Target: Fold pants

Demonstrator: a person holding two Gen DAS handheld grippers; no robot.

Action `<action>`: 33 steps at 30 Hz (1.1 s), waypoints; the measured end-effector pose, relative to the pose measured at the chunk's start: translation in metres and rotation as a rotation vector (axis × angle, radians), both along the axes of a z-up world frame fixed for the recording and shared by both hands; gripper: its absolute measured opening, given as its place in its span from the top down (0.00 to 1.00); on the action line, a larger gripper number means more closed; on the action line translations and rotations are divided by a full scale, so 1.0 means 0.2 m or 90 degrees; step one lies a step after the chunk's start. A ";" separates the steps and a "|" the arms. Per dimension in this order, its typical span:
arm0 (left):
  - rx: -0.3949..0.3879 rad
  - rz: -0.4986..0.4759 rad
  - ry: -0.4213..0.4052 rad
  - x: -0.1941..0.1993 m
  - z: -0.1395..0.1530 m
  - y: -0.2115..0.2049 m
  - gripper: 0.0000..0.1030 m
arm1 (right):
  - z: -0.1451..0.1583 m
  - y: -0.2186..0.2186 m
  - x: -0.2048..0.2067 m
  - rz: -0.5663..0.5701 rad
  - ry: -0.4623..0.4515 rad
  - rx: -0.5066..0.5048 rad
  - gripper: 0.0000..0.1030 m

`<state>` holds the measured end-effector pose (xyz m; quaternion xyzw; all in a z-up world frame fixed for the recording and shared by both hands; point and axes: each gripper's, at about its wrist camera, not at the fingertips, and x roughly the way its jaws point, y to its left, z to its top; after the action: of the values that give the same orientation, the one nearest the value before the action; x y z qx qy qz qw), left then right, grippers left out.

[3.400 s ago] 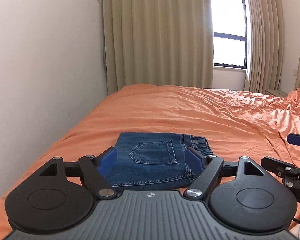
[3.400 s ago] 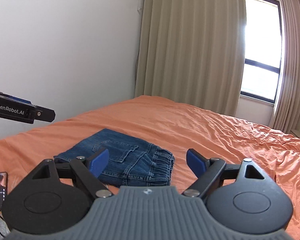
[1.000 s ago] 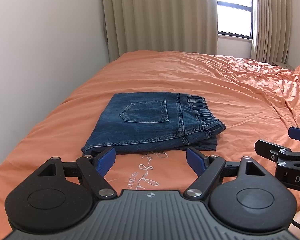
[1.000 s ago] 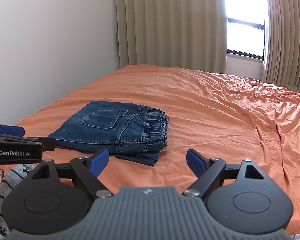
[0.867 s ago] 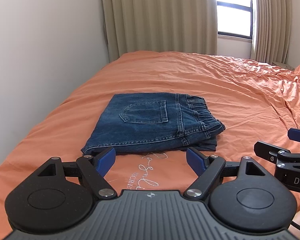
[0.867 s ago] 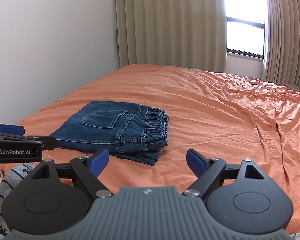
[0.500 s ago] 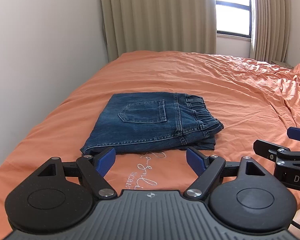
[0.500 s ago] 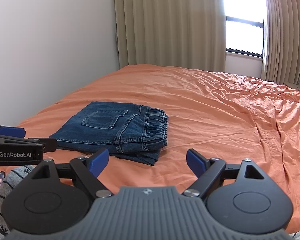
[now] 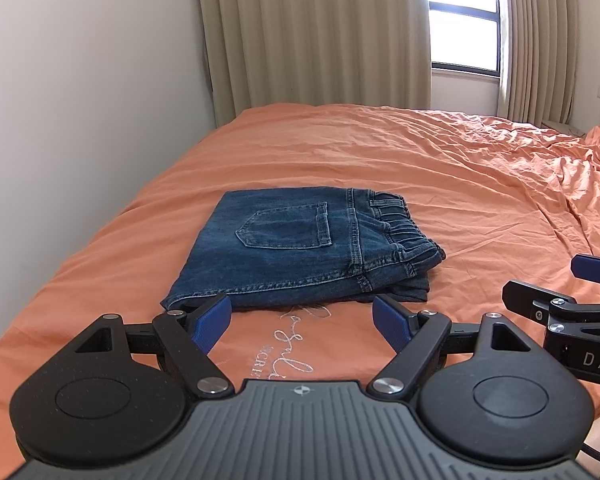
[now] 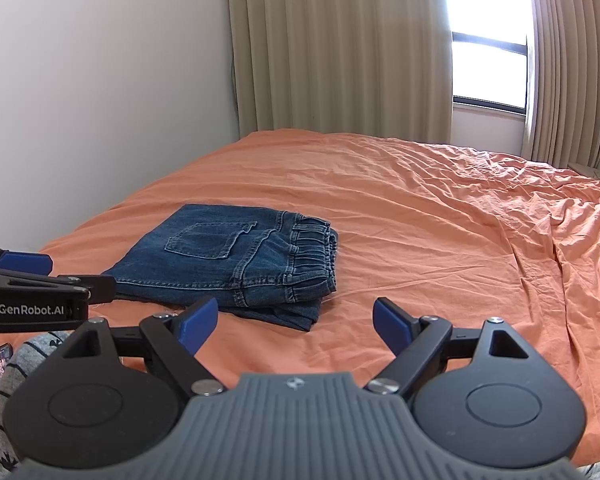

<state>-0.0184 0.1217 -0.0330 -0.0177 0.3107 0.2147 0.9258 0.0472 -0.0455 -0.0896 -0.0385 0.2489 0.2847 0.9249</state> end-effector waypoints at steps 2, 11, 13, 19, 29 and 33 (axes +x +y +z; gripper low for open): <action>0.001 -0.001 0.000 0.00 0.00 0.00 0.09 | 0.00 0.00 0.00 0.000 -0.001 0.000 0.21; 0.002 0.002 -0.002 0.00 0.01 0.01 0.09 | 0.00 0.01 0.00 0.001 0.000 0.000 0.21; 0.003 0.002 -0.002 0.00 0.01 0.01 0.09 | 0.00 0.01 0.00 0.001 0.000 -0.001 0.21; 0.000 0.002 -0.003 -0.01 0.01 0.02 0.09 | 0.00 0.01 -0.01 0.002 0.001 -0.001 0.21; 0.012 0.005 -0.012 -0.02 0.03 0.01 0.09 | 0.00 0.02 -0.01 0.002 0.000 -0.001 0.21; 0.017 0.001 -0.015 -0.01 0.04 0.01 0.09 | 0.01 0.02 -0.01 0.003 0.000 -0.002 0.21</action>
<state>-0.0213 0.1227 -0.0249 -0.0080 0.2972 0.2194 0.9293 0.0445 -0.0414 -0.0878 -0.0407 0.2489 0.2869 0.9242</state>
